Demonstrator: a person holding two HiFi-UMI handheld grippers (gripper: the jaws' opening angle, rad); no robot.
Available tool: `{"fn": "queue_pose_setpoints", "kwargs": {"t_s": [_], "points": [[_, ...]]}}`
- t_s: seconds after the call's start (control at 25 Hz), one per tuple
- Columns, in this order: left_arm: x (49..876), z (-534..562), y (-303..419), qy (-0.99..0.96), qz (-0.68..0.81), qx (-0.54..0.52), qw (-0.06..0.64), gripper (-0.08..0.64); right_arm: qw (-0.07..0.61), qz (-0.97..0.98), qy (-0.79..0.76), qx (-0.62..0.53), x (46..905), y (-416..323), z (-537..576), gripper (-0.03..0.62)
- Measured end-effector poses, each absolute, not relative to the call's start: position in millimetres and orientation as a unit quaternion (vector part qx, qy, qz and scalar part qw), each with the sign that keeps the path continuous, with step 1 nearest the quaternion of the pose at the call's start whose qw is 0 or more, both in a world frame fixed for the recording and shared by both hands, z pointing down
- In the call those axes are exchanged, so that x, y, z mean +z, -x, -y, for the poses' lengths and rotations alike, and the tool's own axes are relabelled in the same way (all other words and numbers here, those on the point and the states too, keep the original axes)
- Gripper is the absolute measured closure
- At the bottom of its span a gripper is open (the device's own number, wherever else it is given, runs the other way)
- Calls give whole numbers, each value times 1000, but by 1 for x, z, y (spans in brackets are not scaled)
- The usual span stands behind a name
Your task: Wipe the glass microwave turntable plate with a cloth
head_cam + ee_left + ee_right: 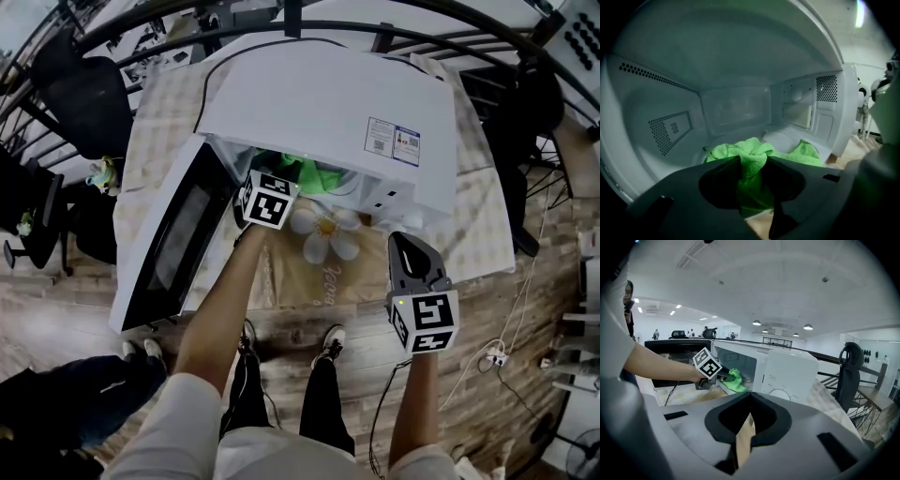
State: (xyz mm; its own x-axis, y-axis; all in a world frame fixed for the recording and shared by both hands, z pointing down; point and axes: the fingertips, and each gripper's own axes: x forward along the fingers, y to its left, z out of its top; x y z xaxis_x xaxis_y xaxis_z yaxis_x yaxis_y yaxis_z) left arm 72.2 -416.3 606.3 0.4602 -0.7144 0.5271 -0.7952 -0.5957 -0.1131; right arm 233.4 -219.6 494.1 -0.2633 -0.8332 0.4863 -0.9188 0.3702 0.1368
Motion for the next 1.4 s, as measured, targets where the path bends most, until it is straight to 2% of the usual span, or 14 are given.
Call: {"fn": "queue_pose_setpoints", "kwargs": {"t_s": [0.48, 0.72, 0.88, 1.04, 1.2, 1.4], "points": [[607, 372, -157, -884, 356, 299, 48, 405, 236, 774, -581, 90, 494, -248, 218, 577], [601, 359, -191, -906, 318, 274, 62, 405, 239, 772, -582, 91, 494, -250, 218, 577], [588, 374, -167, -903, 352, 240, 51, 402, 238, 772, -583, 89, 492, -252, 221, 577], [573, 420, -100, -857, 466, 217, 41, 400, 239, 772, -583, 89, 494, -251, 222, 577], [583, 448, -60, -817, 515, 253, 52, 399, 238, 774, -580, 91, 499, -245, 226, 577], [602, 451, -52, -809, 509, 283, 76, 399, 238, 779, -573, 90, 499, -235, 228, 577]]}}
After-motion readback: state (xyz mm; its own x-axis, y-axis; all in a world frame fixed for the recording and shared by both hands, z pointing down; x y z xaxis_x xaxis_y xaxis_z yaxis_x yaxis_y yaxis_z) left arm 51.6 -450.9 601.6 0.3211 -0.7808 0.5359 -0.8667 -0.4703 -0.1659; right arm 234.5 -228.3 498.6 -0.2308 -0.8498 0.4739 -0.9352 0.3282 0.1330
